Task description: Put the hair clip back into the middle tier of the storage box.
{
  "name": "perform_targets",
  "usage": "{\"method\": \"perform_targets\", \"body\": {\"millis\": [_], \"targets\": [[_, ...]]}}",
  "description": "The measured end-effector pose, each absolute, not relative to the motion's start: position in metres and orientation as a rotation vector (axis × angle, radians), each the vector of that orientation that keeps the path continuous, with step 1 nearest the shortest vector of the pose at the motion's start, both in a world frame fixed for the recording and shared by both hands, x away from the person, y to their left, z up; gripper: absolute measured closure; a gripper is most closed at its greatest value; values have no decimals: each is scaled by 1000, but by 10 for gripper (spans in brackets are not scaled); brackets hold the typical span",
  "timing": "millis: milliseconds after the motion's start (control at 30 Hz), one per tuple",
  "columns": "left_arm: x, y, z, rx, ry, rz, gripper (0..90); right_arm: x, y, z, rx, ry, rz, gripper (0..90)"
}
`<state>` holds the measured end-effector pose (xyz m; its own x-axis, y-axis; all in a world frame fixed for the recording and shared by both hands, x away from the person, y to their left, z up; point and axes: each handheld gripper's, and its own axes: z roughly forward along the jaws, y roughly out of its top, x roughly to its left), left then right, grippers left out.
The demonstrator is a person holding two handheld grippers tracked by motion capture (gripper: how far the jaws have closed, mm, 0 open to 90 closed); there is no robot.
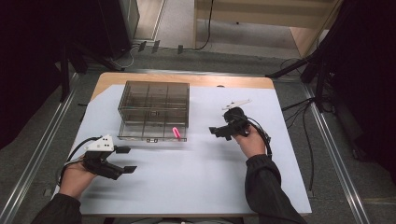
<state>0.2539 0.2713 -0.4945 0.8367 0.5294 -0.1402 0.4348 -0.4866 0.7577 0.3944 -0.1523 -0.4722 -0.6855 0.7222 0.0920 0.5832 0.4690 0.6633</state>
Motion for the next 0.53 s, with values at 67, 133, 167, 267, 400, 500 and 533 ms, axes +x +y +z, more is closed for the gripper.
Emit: {"method": "perform_targets", "body": {"millis": [67,133,167,267,400,500,533], "targets": [[254,271,-495,2155,701,142,238,395,-154,-472,1145,2514,1017,196],[254,271,-494,2154,701,140,238,395,-155,-473,1151,2509,1016,197],[254,271,-494,2154,700,140,238,395,-155,-473,1158,2510,1017,197],[254,271,-494,2154,700,140,238,395,-155,-473,1155,2510,1014,197],[254,272,-494,2153,703,142,238,396,-156,-474,1149,2512,1013,198],[254,272,-494,2155,704,140,238,396,-156,-475,1162,2516,1000,199],[254,273,-495,2151,706,144,238,396,-156,-475,1170,2520,996,199]]}}
